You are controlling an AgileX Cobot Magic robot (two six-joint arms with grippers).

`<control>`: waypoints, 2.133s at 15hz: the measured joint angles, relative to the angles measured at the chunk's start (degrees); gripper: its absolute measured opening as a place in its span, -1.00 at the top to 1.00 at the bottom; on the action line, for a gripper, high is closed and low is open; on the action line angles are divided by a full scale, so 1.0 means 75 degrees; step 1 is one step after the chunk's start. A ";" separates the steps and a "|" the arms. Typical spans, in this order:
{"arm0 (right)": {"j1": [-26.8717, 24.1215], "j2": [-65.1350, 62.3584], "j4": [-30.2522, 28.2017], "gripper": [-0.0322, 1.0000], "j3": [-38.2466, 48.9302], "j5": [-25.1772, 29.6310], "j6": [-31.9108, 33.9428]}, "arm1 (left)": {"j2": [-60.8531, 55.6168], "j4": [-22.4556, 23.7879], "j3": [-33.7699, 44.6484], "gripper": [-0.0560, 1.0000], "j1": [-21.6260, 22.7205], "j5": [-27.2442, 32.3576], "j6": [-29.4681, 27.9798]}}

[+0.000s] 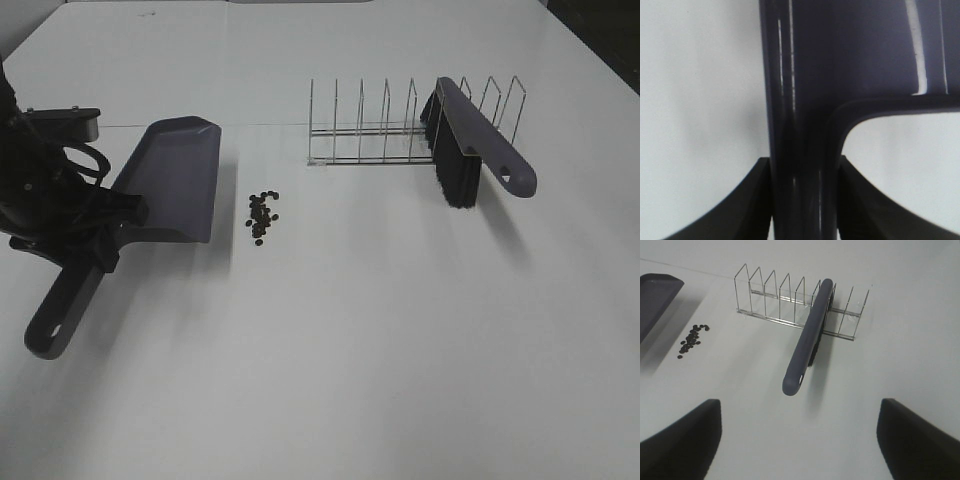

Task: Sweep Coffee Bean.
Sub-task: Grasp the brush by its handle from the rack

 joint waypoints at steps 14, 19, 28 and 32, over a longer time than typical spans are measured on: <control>0.1474 0.7303 -0.1413 -0.42 -0.6845 0.2108 0.2101 | 0.0000 0.0000 0.0000 0.23 0.0000 0.0000 0.0000; 0.1574 0.9206 -0.1627 -0.31 -0.8350 0.2460 0.2414 | 0.0000 0.0000 0.0000 0.23 0.0000 -0.0099 0.0000; 0.1574 1.1062 -0.2055 -0.30 -0.8663 0.2116 0.2620 | 0.0000 0.0046 0.0000 0.23 0.0000 -0.0153 0.0000; 0.1574 1.1375 -0.2055 -0.30 -0.8663 0.1620 0.2628 | 0.0000 0.0046 0.0000 0.23 0.0000 -0.0069 0.0000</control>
